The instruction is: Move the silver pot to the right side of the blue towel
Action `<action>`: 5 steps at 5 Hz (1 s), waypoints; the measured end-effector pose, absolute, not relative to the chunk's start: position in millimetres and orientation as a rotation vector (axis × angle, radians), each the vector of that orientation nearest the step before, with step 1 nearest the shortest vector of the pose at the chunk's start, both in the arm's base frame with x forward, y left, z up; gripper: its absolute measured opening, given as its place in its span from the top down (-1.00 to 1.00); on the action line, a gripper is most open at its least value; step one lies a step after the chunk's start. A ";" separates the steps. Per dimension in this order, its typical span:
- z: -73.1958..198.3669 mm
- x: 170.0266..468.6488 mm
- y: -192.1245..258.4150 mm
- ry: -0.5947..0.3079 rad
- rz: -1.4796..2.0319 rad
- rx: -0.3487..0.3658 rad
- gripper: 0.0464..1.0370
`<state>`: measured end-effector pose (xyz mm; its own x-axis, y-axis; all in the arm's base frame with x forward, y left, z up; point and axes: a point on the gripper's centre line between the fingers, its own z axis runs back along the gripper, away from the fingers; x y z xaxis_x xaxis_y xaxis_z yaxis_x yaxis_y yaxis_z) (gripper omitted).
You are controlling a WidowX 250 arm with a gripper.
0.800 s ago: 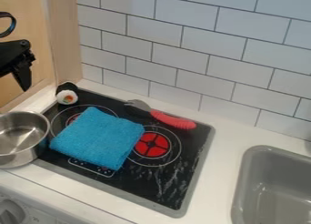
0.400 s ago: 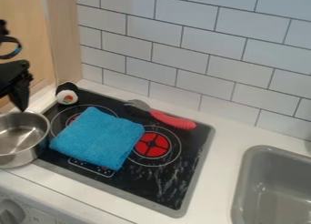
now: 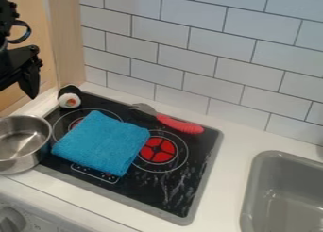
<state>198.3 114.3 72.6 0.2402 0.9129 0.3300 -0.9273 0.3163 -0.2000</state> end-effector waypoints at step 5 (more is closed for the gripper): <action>26.7 248.4 125.6 -0.262 1.253 0.058 -0.92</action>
<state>248.4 125.6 26.7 0.2865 0.9307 0.2275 -0.9438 0.3149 -0.1000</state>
